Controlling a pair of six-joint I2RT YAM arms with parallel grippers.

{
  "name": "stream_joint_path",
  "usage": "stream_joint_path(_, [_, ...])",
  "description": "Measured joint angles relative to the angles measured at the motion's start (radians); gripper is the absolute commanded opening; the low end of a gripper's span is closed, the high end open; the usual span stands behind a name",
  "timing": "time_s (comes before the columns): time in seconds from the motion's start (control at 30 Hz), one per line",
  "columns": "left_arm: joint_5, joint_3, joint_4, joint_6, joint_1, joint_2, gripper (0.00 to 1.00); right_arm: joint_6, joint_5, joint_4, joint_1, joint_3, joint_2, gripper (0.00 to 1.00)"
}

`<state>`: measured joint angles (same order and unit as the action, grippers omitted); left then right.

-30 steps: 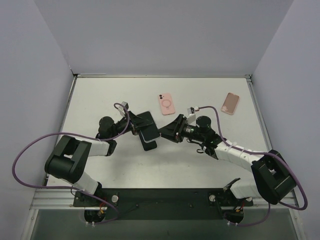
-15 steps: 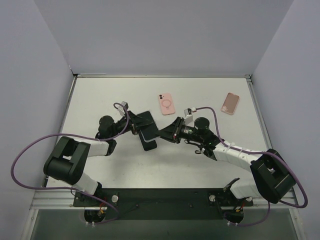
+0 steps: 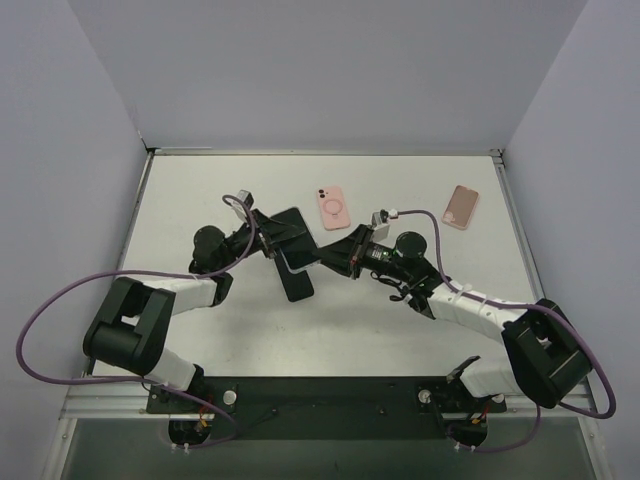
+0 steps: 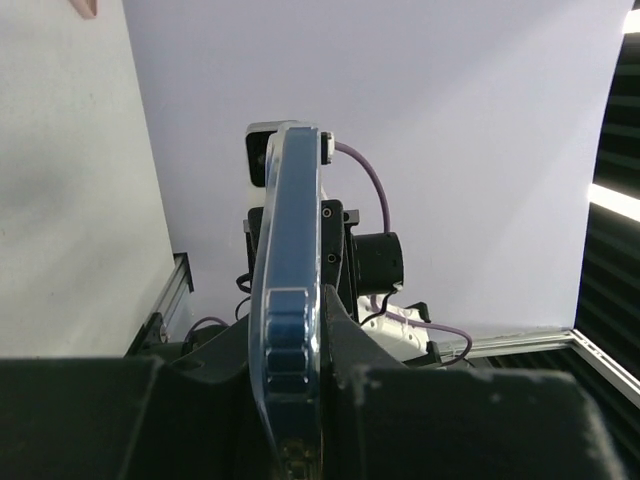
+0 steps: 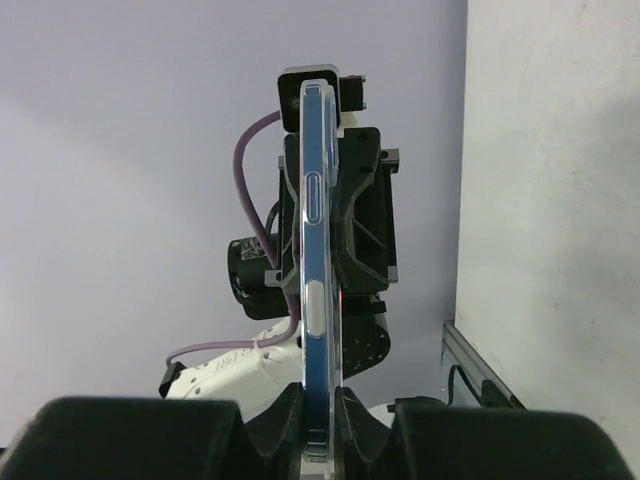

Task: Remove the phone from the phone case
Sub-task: Remove the phone case from the phone.

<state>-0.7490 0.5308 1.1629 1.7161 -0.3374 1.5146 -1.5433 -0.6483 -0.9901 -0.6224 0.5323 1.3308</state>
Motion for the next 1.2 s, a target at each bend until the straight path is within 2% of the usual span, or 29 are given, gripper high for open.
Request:
stream_joint_path(0.17, [0.04,0.045,0.029,0.032,-0.002,-0.014,0.0,-0.108,-0.002,-0.129,0.021,0.011,0.026,0.0])
stream_joint_path(0.27, [0.076,0.059,0.028,0.032,0.004,-0.02,0.0,-0.231,0.0,-0.251,0.031,0.022,0.105,0.0])
stream_joint_path(0.43, [0.121,0.061,-0.02,0.04,0.015,-0.02,0.0,-0.339,0.024,-0.324,0.034,0.033,0.177,0.0])
stream_joint_path(0.63, [0.159,0.092,-0.042,0.052,0.015,-0.05,0.0,-0.388,0.051,-0.357,0.033,0.069,0.189,0.0])
stream_joint_path(1.2, [0.282,0.262,-0.072,0.055,0.025,-0.142,0.0,-0.421,0.148,-0.413,0.008,0.3,0.231,0.0])
